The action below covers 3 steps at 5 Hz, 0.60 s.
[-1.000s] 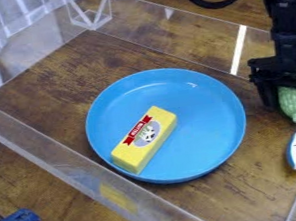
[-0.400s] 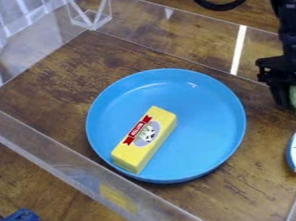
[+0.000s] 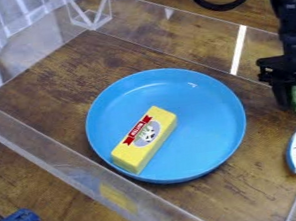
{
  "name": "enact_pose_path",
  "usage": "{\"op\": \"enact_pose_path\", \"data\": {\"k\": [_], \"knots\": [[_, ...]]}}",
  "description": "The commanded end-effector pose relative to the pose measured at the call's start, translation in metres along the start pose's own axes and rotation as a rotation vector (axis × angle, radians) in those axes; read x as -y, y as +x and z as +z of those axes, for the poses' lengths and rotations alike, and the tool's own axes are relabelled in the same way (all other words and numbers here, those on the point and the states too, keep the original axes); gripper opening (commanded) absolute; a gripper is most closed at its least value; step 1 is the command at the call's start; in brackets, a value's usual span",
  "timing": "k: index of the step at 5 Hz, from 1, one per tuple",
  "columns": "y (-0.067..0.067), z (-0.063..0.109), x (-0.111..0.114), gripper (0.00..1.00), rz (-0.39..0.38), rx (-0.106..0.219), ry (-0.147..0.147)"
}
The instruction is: Put the green object in the blue tray
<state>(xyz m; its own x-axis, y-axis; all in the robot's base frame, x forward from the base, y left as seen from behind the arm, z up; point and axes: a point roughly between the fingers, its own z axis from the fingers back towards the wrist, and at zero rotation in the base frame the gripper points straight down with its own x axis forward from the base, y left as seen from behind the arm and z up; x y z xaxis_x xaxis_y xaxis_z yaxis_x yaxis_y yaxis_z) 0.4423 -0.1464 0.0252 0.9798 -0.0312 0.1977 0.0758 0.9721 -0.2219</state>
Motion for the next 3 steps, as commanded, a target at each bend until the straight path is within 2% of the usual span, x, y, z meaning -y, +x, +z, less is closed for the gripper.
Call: {"op": "enact_pose_path", "data": {"k": [1,3], "knots": [[-0.0144,-0.0061,0.0131,0.0,-0.043,-0.046,0.002],[-0.0144,-0.0032,0.0149,0.0,-0.064,-0.06,0.005]]}}
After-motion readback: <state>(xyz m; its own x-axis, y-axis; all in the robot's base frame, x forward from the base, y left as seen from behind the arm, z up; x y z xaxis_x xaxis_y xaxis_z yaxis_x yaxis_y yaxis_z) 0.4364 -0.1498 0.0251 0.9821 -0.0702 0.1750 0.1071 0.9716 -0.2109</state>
